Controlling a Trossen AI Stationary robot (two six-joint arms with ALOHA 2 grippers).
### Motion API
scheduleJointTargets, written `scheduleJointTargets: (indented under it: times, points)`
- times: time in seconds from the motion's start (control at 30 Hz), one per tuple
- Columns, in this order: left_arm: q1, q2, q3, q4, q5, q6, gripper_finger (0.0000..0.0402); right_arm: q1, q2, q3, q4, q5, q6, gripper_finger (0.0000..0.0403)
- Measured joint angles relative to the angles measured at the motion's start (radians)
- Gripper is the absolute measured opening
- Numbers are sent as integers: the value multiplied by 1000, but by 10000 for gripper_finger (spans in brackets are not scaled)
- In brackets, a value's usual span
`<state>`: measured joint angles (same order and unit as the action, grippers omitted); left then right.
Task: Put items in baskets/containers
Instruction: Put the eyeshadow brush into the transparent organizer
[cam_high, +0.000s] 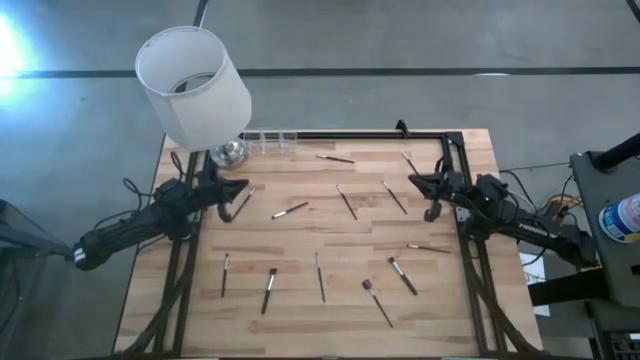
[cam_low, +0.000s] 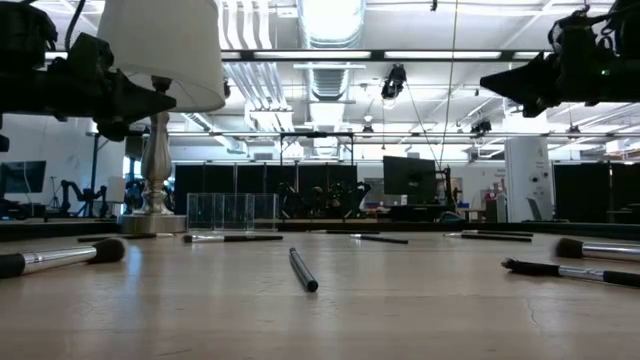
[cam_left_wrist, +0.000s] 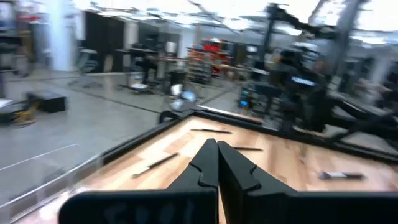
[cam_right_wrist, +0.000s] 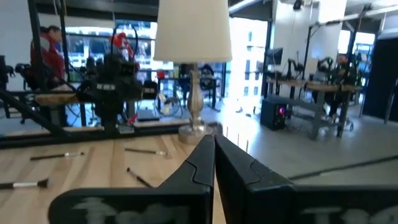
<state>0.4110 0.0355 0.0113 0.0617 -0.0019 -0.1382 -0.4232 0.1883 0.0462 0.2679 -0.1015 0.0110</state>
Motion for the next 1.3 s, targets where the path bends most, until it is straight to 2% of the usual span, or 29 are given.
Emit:
scheduleJointTargets:
  times: [0.1,0.37,0.53,0.7,0.8,1.03,1.3]
  points:
    - [0,2,0,-8,-29,3,0,0,68,21,0,31,28,9]
    - [0,23,0,-35,67,-42,0,0,348,99,-8,130,126,8]
    - [0,23,-2,8,82,-45,0,0,555,157,-7,165,178,9]
    - [0,23,-3,91,242,-101,0,0,721,216,-3,165,162,9]
    - [0,23,-3,129,265,-146,0,0,798,257,-2,166,149,8]
    - [0,23,-3,157,267,-205,0,0,923,344,-1,166,147,8]
    - [0,23,-4,196,310,-213,0,0,954,357,-2,166,190,8]
